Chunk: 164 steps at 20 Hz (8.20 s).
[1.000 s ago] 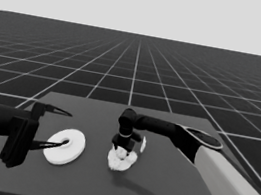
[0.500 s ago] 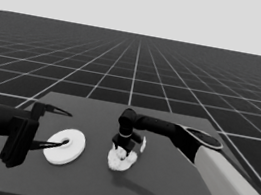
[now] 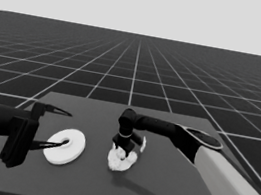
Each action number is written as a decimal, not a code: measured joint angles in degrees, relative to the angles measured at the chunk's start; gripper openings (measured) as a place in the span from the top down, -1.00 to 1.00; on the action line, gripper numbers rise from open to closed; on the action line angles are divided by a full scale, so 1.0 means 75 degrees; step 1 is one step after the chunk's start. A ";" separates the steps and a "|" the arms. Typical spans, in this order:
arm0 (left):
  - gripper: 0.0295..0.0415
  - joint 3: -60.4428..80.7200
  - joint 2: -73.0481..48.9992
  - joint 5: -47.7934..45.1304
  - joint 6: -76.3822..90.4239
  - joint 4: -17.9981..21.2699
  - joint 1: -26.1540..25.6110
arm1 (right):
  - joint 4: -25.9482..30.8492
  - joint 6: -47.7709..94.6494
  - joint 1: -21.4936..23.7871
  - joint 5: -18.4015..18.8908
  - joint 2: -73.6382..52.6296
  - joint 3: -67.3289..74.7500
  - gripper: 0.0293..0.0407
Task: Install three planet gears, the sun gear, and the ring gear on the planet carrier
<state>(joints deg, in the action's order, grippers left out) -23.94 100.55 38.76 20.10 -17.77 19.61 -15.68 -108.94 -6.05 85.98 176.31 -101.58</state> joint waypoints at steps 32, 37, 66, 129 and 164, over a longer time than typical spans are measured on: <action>-0.49 0.0000 0.0000 0.0000 0.0000 0.0000 0.0000 | 0.0000 -0.2560 -0.0005 0.0000 -0.0001 -0.0001 0.71; -0.49 0.0000 0.0000 0.0000 0.0000 0.0000 0.0000 | 0.0000 -0.2960 -0.0005 0.0000 -0.0001 -0.0001 0.71; -0.49 0.0000 0.0000 0.0000 0.0000 0.0000 0.0000 | -0.2066 1.0394 -0.0868 -0.1811 -0.7433 0.8364 -0.68; 0.12 -1.0327 1.0263 0.6407 -1.2842 0.0657 -0.3049 | -0.3239 1.2112 -0.1903 -0.2449 -1.0069 1.0589 -0.61; 0.11 -1.0404 1.0280 0.6370 -1.0830 0.0586 -0.3193 | -0.3239 1.2112 -0.1903 -0.2449 -1.0069 1.0589 -0.61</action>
<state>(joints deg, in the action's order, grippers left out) -101.97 177.65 86.53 -61.12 -13.38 -4.35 -39.97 -18.10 -20.32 67.61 100.80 -22.16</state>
